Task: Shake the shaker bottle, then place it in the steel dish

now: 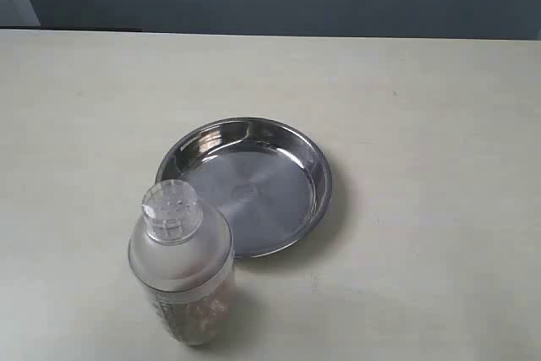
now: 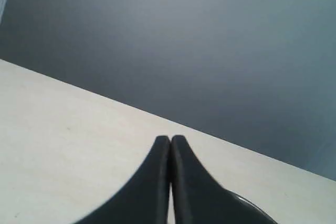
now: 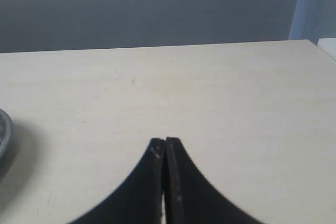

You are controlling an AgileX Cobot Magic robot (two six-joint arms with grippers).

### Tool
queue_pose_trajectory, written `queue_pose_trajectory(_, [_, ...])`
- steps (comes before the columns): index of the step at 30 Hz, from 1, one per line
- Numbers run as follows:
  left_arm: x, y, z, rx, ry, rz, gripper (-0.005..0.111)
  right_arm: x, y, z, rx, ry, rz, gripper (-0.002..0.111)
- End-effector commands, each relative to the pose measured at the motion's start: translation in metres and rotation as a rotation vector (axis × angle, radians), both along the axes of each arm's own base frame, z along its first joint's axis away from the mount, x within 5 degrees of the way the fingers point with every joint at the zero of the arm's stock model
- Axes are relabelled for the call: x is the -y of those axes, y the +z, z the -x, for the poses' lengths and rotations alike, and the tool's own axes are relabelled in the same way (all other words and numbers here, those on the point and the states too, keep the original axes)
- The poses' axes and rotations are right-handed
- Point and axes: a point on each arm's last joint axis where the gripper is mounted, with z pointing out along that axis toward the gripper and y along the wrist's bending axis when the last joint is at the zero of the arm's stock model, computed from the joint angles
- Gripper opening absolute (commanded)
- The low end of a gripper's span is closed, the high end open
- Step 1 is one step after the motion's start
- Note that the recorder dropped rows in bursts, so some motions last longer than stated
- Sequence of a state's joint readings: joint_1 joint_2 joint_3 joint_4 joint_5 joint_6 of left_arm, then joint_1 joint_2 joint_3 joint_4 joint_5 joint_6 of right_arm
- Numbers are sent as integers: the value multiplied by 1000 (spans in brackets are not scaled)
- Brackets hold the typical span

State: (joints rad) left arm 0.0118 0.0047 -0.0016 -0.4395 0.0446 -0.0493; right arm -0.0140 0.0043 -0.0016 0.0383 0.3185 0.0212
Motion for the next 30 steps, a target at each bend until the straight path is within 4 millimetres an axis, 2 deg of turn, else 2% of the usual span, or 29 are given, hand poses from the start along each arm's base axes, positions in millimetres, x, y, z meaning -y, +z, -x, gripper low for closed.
queue_pose_trajectory(1, [1,-1,0,-6,-9,104,0,0,1,0,15,3,4,-1])
queue_pose_trajectory(4, [0,4,1,15,-9,120,0,0,1,0,15,3,4,-1])
queue_pose_trajectory(7, [2,44,10,132,-38,88,0,0,1,0,15,3,4,-1])
queue_pose_trajectory(10, [3,94,13,217,-60,-46,0,0,1,0,15,3,4,-1])
queue_pose_trajectory(14, [5,145,-4,250,-68,-161,0,0,1,0,15,3,4,-1])
queue_pose_trajectory(16, [9,163,-19,237,-77,-273,0,0,1,0,15,3,4,-1])
queue_pose_trajectory(19, [15,179,-37,226,-104,-340,0,0,1,0,15,3,4,-1])
queue_pose_trajectory(22, [20,185,-44,235,-144,-349,0,0,1,0,15,3,4,-1])
queue_pose_trajectory(26, [29,178,-47,243,-194,-516,0,0,1,0,15,3,4,-1])
queue_pose_trajectory(30, [30,169,-53,264,-191,-443,1,0,1,0,15,3,4,-1])
